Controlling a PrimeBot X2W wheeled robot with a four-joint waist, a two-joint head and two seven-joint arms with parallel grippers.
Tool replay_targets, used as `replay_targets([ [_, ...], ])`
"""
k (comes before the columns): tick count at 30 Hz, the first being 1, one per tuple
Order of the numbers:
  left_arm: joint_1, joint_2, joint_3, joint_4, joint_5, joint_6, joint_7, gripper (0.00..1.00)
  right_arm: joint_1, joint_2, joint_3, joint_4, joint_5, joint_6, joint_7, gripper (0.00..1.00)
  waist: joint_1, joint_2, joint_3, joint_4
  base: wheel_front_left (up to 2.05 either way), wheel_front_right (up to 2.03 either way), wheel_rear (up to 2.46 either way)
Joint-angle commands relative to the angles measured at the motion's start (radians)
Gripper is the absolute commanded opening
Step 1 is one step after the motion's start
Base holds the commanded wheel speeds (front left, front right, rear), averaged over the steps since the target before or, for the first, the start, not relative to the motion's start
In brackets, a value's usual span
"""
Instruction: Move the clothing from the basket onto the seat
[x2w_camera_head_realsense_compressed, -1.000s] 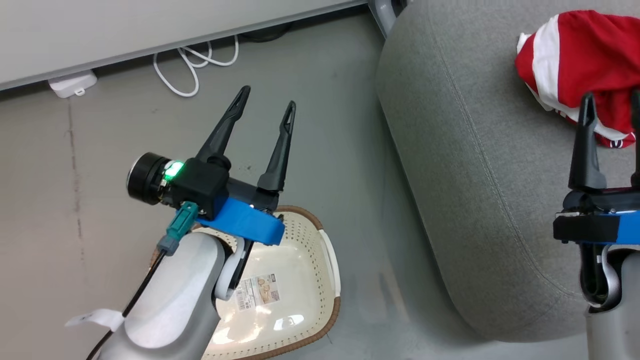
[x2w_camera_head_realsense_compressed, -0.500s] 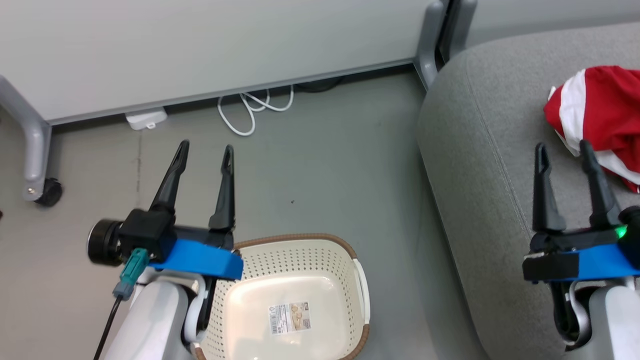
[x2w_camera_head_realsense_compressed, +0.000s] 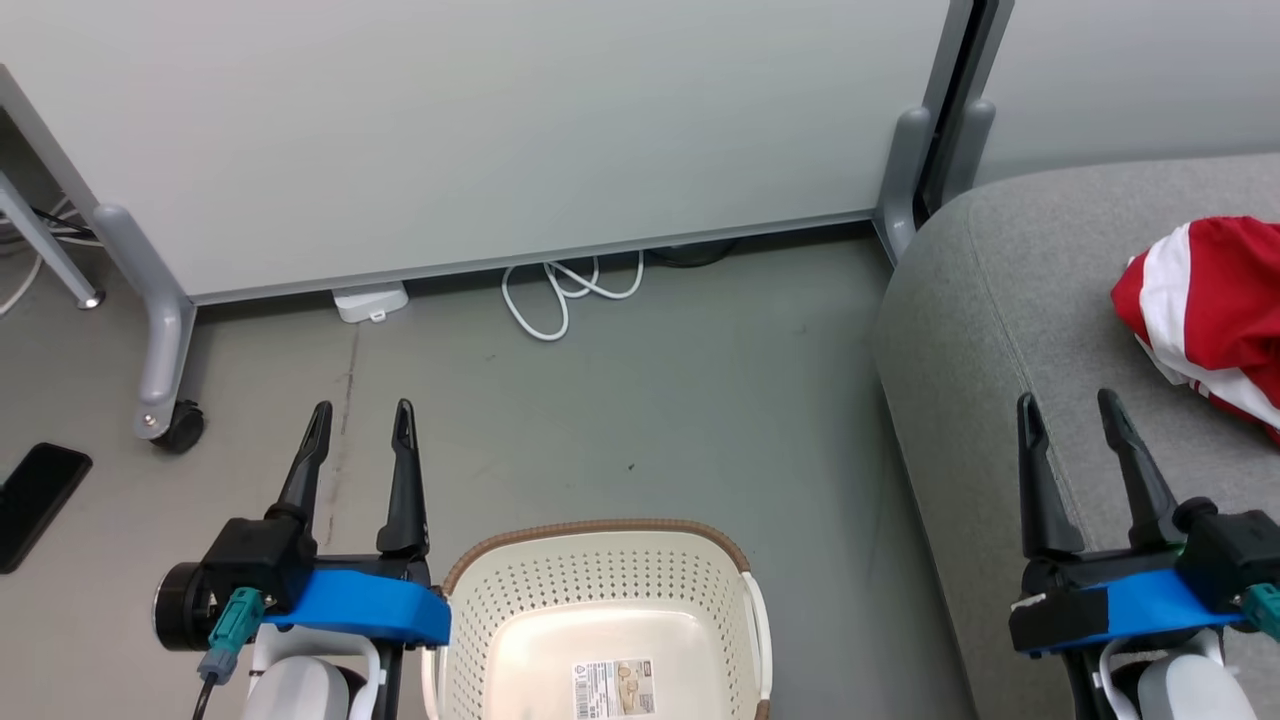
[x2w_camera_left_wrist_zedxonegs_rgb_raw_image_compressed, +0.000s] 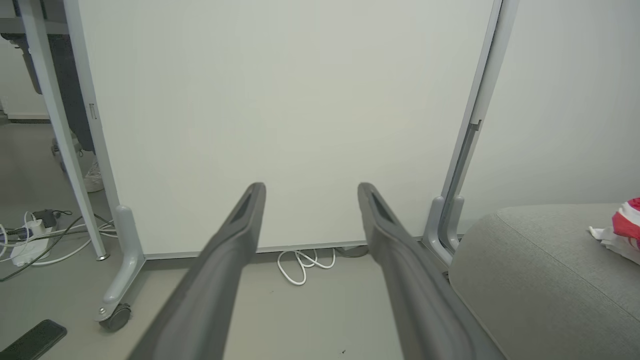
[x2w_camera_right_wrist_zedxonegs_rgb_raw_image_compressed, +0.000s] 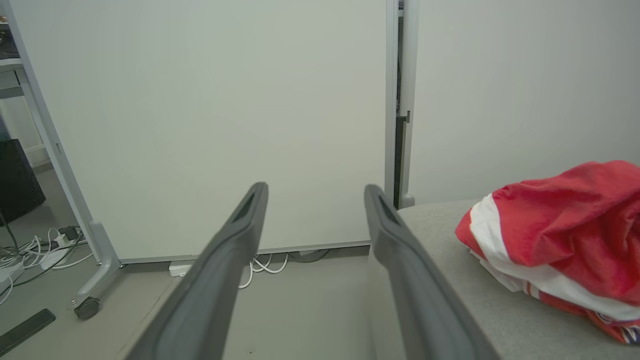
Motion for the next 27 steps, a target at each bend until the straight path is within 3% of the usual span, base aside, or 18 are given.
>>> replay_targets([
  [1,0.007,-0.002,0.006,0.0,0.007,-0.004,-0.003,1.0,0.016,0.004,0.001,0.003,-0.005,0.001,-0.004,1.0,0.0001,-0.0001,-0.006,0.004,0.0,0.0,0.0],
  [27,0.051,-0.049,0.094,0.014,0.053,-0.044,-0.003,1.0,0.044,0.01,0.023,0.019,0.036,0.001,-0.004,1.0,0.0001,-0.0001,-0.041,0.049,0.0,0.0,0.0],
])
